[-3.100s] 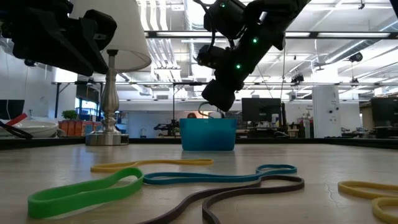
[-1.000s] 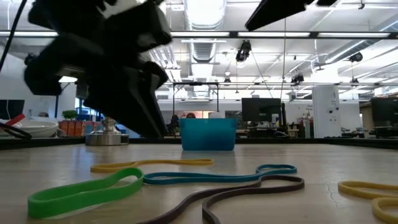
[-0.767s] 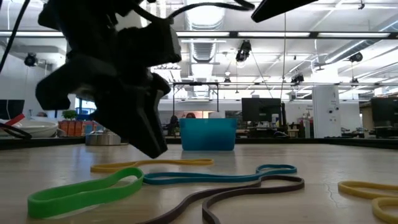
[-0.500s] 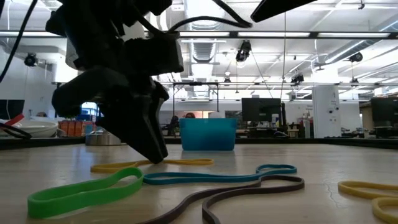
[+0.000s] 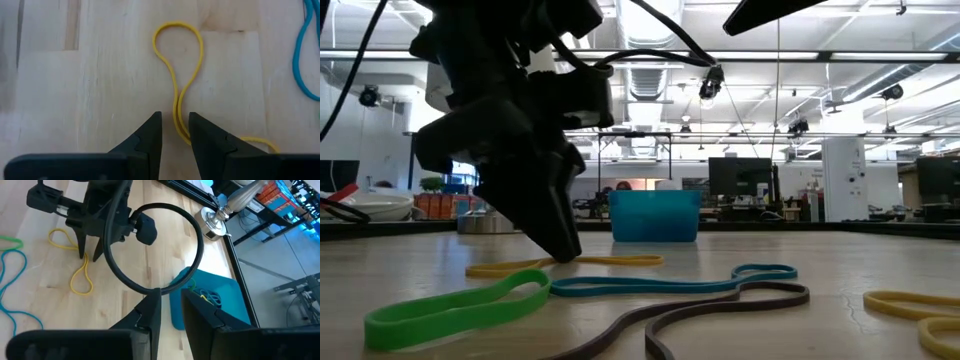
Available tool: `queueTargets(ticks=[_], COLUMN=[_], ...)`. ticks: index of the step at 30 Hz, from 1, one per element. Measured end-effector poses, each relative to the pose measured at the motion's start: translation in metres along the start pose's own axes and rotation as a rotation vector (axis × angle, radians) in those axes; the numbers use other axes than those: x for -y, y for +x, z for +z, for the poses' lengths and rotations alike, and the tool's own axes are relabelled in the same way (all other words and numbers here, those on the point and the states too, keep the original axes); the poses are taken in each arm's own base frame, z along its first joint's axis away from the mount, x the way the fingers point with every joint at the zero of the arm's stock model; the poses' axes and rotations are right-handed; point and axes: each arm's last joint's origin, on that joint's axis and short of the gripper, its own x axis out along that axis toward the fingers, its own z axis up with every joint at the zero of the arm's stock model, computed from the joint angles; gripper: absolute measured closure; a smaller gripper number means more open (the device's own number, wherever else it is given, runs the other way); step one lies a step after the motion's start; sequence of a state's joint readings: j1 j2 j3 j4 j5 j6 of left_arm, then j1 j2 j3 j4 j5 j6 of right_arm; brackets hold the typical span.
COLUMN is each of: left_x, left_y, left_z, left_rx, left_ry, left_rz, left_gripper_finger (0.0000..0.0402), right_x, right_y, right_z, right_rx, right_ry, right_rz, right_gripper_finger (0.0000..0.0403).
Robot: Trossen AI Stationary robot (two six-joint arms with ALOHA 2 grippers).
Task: Pick and place rubber bands into bin
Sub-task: Put the yellow rubber band into the blue bin
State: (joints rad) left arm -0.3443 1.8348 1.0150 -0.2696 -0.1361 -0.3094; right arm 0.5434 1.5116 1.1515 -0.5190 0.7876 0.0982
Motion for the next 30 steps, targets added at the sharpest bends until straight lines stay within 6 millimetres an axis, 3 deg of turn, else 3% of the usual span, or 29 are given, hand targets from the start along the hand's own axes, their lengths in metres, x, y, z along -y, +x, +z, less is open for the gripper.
queueTargets(ticks=[6,16,26,30], left_x=[-0.0008,-0.0008,-0.0008,0.0], left_y=[-0.0001,0.0006,0.001,-0.0027], left_z=[-0.0048,-0.0083,-0.0088,-0.005], left_rx=[-0.049,-0.082,-0.085,-0.071], left_ry=[0.002,0.028,0.053,0.157], left_rz=[0.001,-0.014,-0.015,-0.003], left_gripper_finger=[0.0328,0.0398,0.0401,0.04], right_x=[0.0001,-0.0001,-0.0001,-0.0001], right_y=[0.0001,0.0002,0.0002,0.0002], right_z=[0.0,-0.0001,-0.0002,-0.0002], right_rx=[0.0,-0.001,-0.001,-0.001], right_ry=[0.0,0.0,-0.001,-0.001], right_rz=[0.001,0.002,0.002,0.001], right_gripper_finger=[0.0335,0.0335,0.0335,0.0335])
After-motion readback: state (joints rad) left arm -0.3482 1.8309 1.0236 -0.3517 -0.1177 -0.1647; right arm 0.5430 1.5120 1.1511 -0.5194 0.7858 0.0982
